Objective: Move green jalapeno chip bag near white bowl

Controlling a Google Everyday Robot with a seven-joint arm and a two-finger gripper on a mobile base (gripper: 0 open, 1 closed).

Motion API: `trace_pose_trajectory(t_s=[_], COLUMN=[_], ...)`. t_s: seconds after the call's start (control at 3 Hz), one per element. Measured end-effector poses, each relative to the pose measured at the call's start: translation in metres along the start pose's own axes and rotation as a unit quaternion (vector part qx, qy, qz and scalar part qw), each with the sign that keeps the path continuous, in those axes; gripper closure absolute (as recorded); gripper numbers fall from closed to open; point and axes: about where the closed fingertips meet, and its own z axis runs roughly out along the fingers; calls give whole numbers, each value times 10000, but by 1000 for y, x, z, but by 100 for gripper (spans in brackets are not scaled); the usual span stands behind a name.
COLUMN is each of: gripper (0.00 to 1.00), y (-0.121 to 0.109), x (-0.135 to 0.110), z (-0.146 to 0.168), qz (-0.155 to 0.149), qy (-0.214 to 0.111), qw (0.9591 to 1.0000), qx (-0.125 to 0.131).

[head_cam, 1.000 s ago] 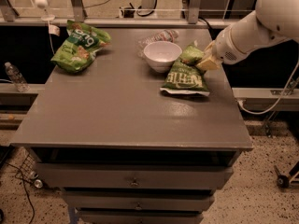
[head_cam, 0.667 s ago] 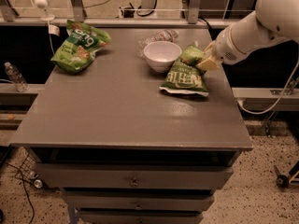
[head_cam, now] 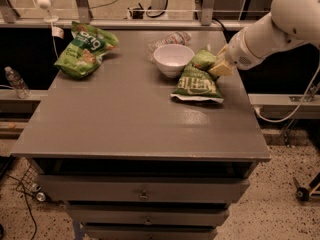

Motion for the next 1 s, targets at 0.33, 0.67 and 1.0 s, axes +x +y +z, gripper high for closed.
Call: trace_pose_trajectory(t_s=[0.33,0.67,1.0], gripper=[16,0,0], y=[1,2,-2], x=[-1,0,7], z=[2,0,-24], qz=[-5,-11,79], qy=[-1,-4,112], qw=[10000,10000,9998], qx=[-19,-28,159])
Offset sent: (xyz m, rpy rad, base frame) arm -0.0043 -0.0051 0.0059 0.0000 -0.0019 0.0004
